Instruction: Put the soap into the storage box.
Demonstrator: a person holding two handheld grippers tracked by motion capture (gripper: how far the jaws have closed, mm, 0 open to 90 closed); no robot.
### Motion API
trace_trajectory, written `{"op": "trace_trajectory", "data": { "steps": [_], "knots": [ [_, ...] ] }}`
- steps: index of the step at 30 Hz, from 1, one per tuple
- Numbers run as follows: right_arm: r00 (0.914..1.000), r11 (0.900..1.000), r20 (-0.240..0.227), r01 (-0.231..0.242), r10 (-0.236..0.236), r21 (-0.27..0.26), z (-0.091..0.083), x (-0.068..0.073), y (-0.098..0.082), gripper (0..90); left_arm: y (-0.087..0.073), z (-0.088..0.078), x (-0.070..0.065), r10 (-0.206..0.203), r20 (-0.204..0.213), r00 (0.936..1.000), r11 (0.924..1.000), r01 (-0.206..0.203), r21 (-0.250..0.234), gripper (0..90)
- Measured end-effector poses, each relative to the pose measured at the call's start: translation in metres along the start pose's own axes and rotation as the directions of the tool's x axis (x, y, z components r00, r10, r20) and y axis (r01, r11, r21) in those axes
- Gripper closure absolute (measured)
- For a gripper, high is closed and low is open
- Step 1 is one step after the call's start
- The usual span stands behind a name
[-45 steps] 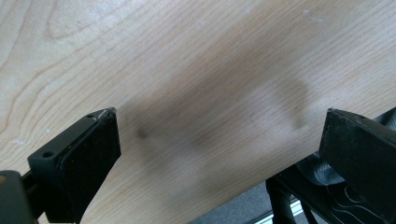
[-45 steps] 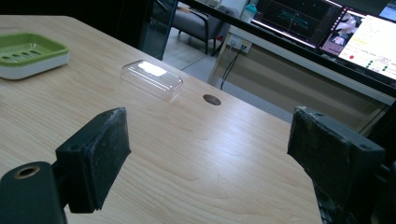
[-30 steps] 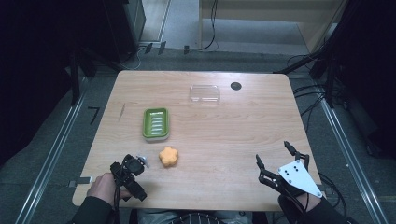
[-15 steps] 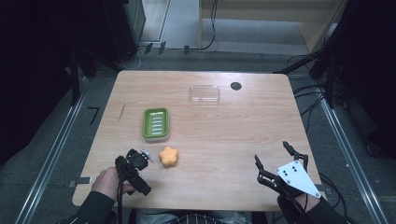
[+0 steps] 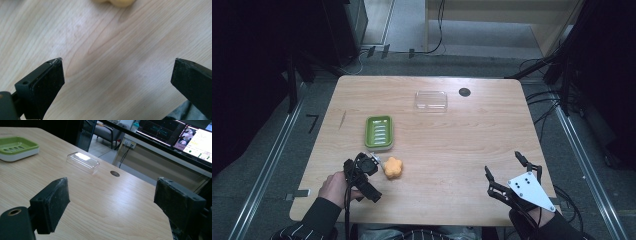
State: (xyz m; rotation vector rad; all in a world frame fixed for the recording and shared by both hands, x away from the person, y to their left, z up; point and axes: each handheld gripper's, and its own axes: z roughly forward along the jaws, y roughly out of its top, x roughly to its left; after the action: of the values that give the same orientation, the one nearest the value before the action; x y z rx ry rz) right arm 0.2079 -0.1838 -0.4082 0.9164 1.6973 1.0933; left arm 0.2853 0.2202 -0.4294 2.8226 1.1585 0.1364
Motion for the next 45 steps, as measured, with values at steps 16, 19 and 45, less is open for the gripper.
{"op": "trace_trajectory", "data": {
  "steps": [16, 19, 45],
  "knots": [
    [1.0, 1.0, 0.003, -0.005, 0.005, 0.002, 0.0, 0.0, 0.0, 13.4, 0.019, 0.004, 0.0, 0.034, 0.013, 0.9993, 0.9994, -0.034, -0.01, 0.0],
    [1.0, 1.0, 0.001, 0.002, -0.002, -0.001, 0.0, 0.0, 0.0, 13.4, 0.025, 0.006, -0.001, 0.041, 0.015, 0.9991, 0.9991, -0.041, -0.008, 0.0],
    [1.0, 1.0, 0.001, -0.005, 0.005, 0.002, -0.001, 0.0, 0.0, 13.4, 0.061, 0.015, 0.003, 0.122, 0.018, 0.9924, 0.992, -0.122, 0.03, 0.0]
  ]
}}
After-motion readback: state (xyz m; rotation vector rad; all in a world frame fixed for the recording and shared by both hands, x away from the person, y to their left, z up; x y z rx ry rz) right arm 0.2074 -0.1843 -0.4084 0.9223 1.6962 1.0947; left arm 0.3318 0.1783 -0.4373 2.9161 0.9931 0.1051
